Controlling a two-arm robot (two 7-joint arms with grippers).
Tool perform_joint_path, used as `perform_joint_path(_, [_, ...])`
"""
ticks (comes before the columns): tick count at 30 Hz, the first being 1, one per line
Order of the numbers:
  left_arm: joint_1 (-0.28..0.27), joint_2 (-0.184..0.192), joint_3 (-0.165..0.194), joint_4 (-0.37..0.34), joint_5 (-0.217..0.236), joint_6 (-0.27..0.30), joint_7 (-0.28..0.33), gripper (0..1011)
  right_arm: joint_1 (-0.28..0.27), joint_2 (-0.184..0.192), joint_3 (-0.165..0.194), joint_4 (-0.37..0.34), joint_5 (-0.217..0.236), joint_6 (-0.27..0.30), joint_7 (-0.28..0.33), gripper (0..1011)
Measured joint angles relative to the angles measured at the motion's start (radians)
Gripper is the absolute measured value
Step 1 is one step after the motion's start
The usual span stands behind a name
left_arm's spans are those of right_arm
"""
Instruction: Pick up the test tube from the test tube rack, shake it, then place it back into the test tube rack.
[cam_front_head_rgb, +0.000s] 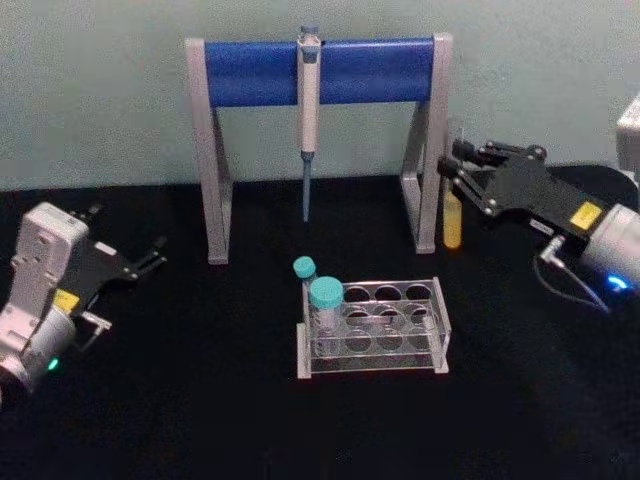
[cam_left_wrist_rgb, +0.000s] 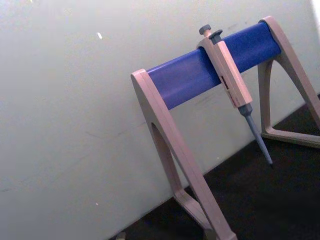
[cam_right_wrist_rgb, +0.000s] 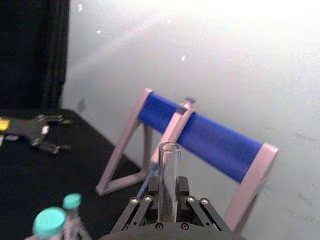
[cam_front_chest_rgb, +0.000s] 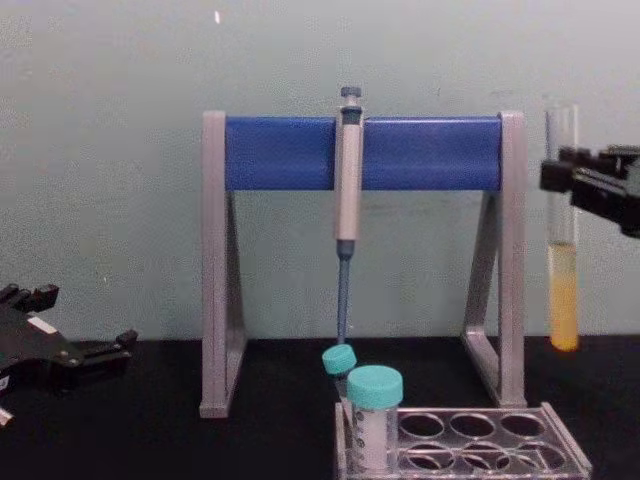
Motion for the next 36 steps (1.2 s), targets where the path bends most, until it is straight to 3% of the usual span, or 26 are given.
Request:
perform_joint_path(7, [0.0,0.0,0.0,0.0,0.0,0.0,0.0,1001,0.036,-0.09,0.008,0.057,-0.002,-0.007,-0.033,229])
perform_joint_path(10, [0.0,0.0,0.0,0.0,0.0,0.0,0.0,1001,0.051,-0.133,0.017,0.086,0.038,-0.004,-0.012,228])
perform_joint_path(11, [0.0,0.0,0.0,0.0,0.0,0.0,0.0,1001,0.051,-0.133,0.017,0.086,0.038,-0.004,-0.012,228])
perform_joint_path(16, [0.0,0.0,0.0,0.0,0.0,0.0,0.0,1001,0.07,-0.156,0.011,0.114,0.137,0.019,0.089,228])
perform_joint_path(17, [0.0,0.0,0.0,0.0,0.0,0.0,0.0,1001,0.07,-0.156,0.011,0.114,0.137,0.019,0.089,228])
perform_joint_path(20, [0.0,0.0,0.0,0.0,0.0,0.0,0.0,1001,0.078,-0.143,-0.002,0.125,0.2,0.038,0.172,228])
perform_joint_path(26, [0.0,0.0,0.0,0.0,0.0,0.0,0.0,1001,0.072,-0.094,-0.019,0.12,0.265,0.069,0.269,228])
perform_joint_path(32, [0.0,0.0,0.0,0.0,0.0,0.0,0.0,1001,0.046,-0.035,-0.018,0.092,0.287,0.094,0.288,228])
perform_joint_path(36, [0.0,0.0,0.0,0.0,0.0,0.0,0.0,1001,0.022,0.01,-0.011,0.061,0.269,0.094,0.25,229])
